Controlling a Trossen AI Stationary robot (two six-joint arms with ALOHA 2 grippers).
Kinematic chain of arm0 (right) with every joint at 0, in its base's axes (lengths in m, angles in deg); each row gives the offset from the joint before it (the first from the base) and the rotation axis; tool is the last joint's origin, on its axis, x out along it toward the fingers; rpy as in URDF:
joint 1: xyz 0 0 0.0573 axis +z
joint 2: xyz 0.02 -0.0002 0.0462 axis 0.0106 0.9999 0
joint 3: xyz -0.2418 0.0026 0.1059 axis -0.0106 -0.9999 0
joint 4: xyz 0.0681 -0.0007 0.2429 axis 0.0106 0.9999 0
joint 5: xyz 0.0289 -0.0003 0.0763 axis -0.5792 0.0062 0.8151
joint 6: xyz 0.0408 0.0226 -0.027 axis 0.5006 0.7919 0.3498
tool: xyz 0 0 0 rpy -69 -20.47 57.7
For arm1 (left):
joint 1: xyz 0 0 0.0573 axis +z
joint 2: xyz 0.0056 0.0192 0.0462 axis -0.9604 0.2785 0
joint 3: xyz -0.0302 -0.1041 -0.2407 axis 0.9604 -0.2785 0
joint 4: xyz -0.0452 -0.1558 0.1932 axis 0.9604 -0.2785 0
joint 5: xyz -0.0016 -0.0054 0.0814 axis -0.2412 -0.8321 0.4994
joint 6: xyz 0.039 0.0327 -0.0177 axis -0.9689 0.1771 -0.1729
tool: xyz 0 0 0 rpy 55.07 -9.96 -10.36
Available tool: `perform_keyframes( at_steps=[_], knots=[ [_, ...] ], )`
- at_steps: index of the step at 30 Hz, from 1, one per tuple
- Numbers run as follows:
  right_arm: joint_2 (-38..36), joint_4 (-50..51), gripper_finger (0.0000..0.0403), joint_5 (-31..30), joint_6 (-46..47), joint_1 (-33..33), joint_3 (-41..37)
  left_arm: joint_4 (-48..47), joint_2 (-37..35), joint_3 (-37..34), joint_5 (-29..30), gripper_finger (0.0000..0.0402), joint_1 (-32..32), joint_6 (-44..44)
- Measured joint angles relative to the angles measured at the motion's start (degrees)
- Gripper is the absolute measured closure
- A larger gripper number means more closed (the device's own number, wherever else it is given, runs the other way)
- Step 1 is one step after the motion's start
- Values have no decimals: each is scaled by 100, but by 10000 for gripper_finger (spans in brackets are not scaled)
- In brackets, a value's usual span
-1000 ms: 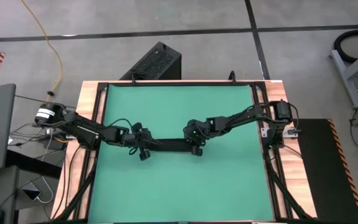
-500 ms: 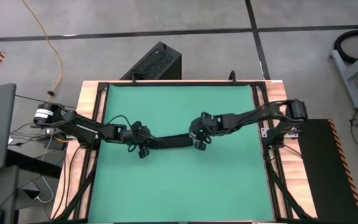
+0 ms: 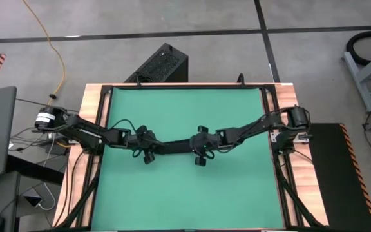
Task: Roll towel into tight, uniform cylinder
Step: Roll the towel
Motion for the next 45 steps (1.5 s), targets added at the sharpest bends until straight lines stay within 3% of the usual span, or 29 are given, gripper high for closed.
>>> perform_keyframes(
  at_steps=[10, 14, 22, 26, 29, 33, 35, 45],
  knots=[
    [371, -128, 328, 23, 244, -536, 7, 4, 2, 0, -102, 401, 2, -85],
    [366, 136, 328, 415, 730, -713, 17, 2, 0, 14, -149, 401, 4, -74],
    [877, -127, 328, 471, 920, -667, 44, -774, -851, 431, -303, 401, -274, -14],
    [1094, -261, 328, 491, 1121, -614, 40, -1336, -1452, 670, 66, 401, -480, -2],
    [1147, -266, 328, 507, 1445, -612, 44, -1242, -1810, 673, 651, 401, -728, 58],
    [1154, -434, 328, 528, 1520, -574, 33, -1329, -2072, 682, 1370, 401, -929, 31],
    [1157, -522, 328, 554, 1591, -567, 30, -1461, -2081, 670, 1456, 401, -967, 161],
    [1162, -621, 328, 634, 1654, -551, 24, -1031, -1243, 258, 153, 401, -1339, 944]
  ],
)
